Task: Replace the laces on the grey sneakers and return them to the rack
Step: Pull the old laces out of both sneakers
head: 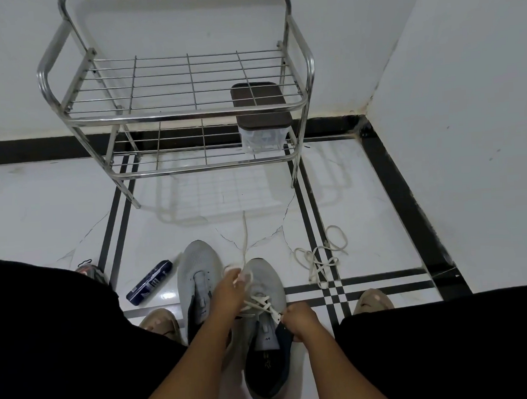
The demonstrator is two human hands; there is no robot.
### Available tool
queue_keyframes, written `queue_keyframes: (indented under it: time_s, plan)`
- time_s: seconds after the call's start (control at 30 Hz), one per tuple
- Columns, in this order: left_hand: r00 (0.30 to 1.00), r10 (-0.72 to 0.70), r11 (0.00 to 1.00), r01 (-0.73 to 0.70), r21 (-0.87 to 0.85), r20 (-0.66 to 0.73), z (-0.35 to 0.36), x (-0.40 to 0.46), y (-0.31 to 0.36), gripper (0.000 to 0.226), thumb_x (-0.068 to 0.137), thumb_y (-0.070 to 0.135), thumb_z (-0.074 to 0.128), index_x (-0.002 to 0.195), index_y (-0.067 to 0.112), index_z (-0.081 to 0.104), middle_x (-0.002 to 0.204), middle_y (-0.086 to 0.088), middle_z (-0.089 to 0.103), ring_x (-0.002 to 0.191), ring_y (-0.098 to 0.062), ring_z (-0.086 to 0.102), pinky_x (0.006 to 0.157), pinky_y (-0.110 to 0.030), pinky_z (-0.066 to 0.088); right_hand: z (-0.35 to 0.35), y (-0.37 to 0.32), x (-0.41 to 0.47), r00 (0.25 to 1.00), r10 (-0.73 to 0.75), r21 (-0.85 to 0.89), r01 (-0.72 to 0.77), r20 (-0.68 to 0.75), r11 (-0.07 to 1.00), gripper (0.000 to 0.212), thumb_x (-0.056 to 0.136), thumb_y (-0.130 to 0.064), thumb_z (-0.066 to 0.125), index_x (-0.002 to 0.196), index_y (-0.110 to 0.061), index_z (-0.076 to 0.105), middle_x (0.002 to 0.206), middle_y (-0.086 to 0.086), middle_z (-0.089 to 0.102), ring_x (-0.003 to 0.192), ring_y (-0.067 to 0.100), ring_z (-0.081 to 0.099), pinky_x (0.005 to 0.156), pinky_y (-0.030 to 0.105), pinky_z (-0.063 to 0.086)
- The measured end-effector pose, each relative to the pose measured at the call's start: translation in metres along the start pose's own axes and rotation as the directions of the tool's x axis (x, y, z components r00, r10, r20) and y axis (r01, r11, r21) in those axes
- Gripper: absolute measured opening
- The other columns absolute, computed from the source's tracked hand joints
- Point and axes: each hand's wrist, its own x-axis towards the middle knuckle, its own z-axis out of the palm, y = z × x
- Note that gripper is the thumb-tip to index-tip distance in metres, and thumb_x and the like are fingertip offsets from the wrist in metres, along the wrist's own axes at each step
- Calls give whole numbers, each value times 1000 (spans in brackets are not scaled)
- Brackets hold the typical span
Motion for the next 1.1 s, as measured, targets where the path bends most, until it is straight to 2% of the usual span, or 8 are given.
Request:
queue_keyframes:
  time_s: [0.1,0.33,0.43,0.5,0.57,0.63,0.9,1.1]
  plan:
    - [959,190,764,-278,582,209,17,-10,-12,33,95,30,46,126,24,56,125,-6,59,109,-25,59,86,-31,47,1,1,2,1000,2,9,-2,1,1000,27,74,-16,53,95,-7,69,104,17,67,99,33,64,86,46,56]
    - [901,337,406,-400,821,273,37,-17,-18,26,92,26,54,115,16,59,125,-7,40,92,-30,64,66,-35,47,-1,-7,-11,1000,2,-43,-2,5,999,22,77,-18,53,91,-7,65,94,12,64,101,32,64,82,37,55]
    - [850,464,389,-449,805,250,37,-16,-19,17,82,29,69,93,16,67,108,-7,53,72,-26,66,57,-35,49,0,-9,-15,1000,-10,-78,11,19,997,10,84,-18,53,74,-17,54,82,5,57,97,28,64,75,32,50]
    - [904,422,627,-344,699,66,39,-18,-19,14,91,28,58,96,16,63,104,-4,55,80,-27,66,65,-37,51,-2,-8,-17,1000,-2,-71,3,15,998,6,81,-15,53,76,-16,56,82,5,57,99,28,64,73,31,50]
    - [948,165,965,-97,245,-274,29,-10,-12,16,96,22,48,94,13,61,98,-7,61,88,-31,64,72,-36,50,-4,-9,-19,1000,-6,-90,8,25,996,17,85,-14,52,69,-20,50,74,-2,52,94,20,61,70,25,46]
    - [907,-126,987,74,-144,-401,7,7,-6,27,99,21,40,96,6,63,101,-17,66,90,-35,63,79,-40,51,-8,-10,-22,1000,-2,-55,2,7,998,29,92,-16,50,65,-25,41,70,-8,44,88,16,52,68,20,43]
    - [910,311,715,-32,699,-276,10,-10,11,30,91,27,56,118,16,52,125,-7,50,104,-23,54,74,-29,38,-16,-15,-20,997,22,-22,-21,80,1000,12,90,-12,54,85,-20,61,83,-2,55,83,16,54,75,27,54]
    - [998,10,732,-46,680,58,42,-22,-25,34,88,33,57,114,11,63,117,-9,64,110,-26,61,87,-33,49,-22,-15,-28,997,25,18,-26,73,999,35,89,-7,57,124,-4,60,125,16,62,108,25,64,66,25,50]
